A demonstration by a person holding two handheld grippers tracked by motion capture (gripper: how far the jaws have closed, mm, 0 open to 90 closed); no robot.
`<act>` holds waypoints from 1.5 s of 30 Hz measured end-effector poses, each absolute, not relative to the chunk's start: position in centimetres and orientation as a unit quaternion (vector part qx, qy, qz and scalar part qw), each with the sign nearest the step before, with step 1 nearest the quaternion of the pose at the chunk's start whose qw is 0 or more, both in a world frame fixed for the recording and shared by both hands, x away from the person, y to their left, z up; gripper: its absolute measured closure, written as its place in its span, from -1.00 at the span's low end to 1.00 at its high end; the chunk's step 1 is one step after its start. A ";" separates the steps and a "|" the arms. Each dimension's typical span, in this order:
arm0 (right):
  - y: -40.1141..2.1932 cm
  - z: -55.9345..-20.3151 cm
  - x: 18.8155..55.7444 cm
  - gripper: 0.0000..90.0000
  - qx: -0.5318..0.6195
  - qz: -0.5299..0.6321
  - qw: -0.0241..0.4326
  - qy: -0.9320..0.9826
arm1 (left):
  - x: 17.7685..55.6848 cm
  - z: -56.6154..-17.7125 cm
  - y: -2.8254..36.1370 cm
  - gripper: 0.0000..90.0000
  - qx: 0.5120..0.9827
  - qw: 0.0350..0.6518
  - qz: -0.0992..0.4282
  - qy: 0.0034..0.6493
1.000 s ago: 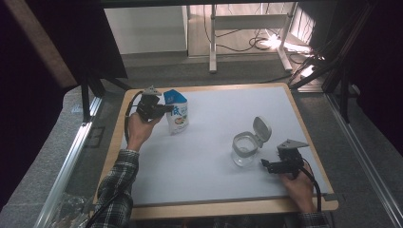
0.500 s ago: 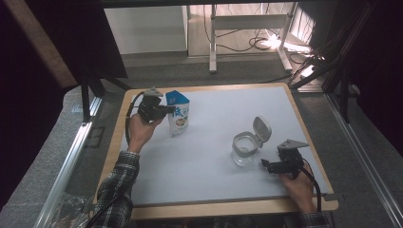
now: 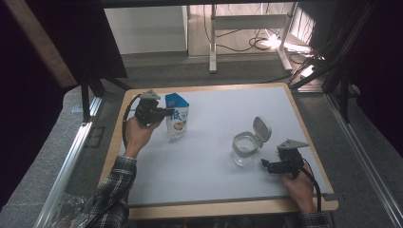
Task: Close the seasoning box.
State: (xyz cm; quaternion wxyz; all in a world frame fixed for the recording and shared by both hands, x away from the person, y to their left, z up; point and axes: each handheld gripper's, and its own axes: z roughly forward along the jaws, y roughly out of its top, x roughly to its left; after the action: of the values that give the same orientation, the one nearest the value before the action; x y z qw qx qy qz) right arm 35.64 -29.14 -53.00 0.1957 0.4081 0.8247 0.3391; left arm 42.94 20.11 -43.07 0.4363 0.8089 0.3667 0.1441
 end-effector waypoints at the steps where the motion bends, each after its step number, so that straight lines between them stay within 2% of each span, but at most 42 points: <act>1: -29.1 -53.0 35.6 -0.71 0.408 0.339 0.196 0.825 | 42.7 -42.9 20.1 1.00 0.810 0.436 0.145 0.364; 30: -29.0 -53.0 35.5 -0.76 0.415 0.335 0.200 0.822 | 38.3 -39.9 15.1 1.00 0.837 0.451 0.121 0.286; 45: -28.8 -52.4 33.5 -0.56 0.398 0.349 0.203 0.824 | 36.5 -39.5 12.7 1.00 0.846 0.455 0.104 0.259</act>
State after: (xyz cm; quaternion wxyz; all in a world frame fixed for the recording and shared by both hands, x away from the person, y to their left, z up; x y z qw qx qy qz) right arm 33.48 -28.76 -52.44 0.2027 0.3985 0.8235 0.3492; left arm 36.49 12.72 -39.49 0.4549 0.8458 0.2585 0.1042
